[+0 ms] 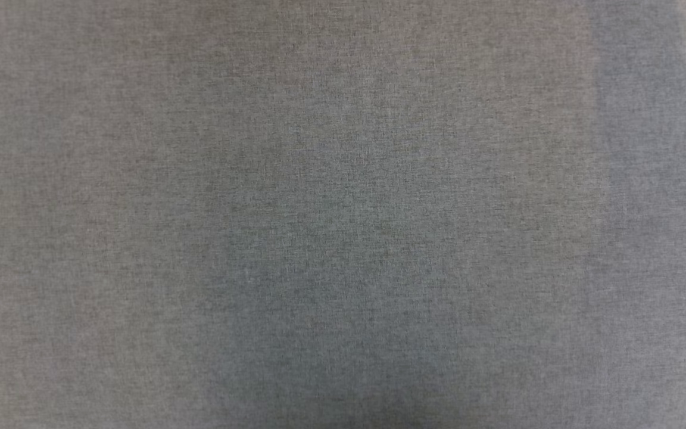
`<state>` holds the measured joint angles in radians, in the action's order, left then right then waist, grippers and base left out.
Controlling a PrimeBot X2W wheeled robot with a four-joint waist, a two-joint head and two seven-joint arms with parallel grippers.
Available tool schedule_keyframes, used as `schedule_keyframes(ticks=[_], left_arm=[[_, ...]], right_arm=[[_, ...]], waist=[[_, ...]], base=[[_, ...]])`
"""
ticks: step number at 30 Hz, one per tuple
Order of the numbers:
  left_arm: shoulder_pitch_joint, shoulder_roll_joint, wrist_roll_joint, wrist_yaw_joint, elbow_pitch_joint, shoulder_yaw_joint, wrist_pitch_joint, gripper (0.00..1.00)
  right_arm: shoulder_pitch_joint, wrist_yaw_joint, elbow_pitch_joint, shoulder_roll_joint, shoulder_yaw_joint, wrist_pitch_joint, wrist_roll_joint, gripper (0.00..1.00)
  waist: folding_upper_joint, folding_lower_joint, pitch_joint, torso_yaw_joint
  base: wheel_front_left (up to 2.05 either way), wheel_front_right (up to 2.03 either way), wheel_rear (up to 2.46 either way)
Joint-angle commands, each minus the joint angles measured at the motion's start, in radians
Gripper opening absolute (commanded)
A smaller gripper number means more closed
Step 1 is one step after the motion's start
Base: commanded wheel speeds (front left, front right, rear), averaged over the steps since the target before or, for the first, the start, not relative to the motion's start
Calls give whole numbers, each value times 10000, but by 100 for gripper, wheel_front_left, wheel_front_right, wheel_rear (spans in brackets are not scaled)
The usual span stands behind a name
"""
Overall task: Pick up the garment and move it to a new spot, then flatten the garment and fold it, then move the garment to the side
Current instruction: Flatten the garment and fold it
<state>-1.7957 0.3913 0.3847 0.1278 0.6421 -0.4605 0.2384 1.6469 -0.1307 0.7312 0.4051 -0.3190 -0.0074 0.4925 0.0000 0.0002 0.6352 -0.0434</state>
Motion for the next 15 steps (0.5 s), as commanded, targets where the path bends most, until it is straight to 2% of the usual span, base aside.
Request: schedule_keyframes(ticks=[1,8,15], left_arm=[[489,111,156,28,60,-107,112,0],[2771,346,439,-62,-871,285,227,0],[6275,537,511,-393,-2568,929,231,0]], right_arm=[[-413,0,146,-28,-195,-153,179,0],[-2004,0,138,30,-1340,-717,885,0],[-3900,0,-283,516,-2628,-946,1787,0]], waist=[[0,-2,-181,54],[0,-2,-945,166],[0,-2,-2033,222]], base=[[0,0,0],[0,0,0],[0,0,0]])
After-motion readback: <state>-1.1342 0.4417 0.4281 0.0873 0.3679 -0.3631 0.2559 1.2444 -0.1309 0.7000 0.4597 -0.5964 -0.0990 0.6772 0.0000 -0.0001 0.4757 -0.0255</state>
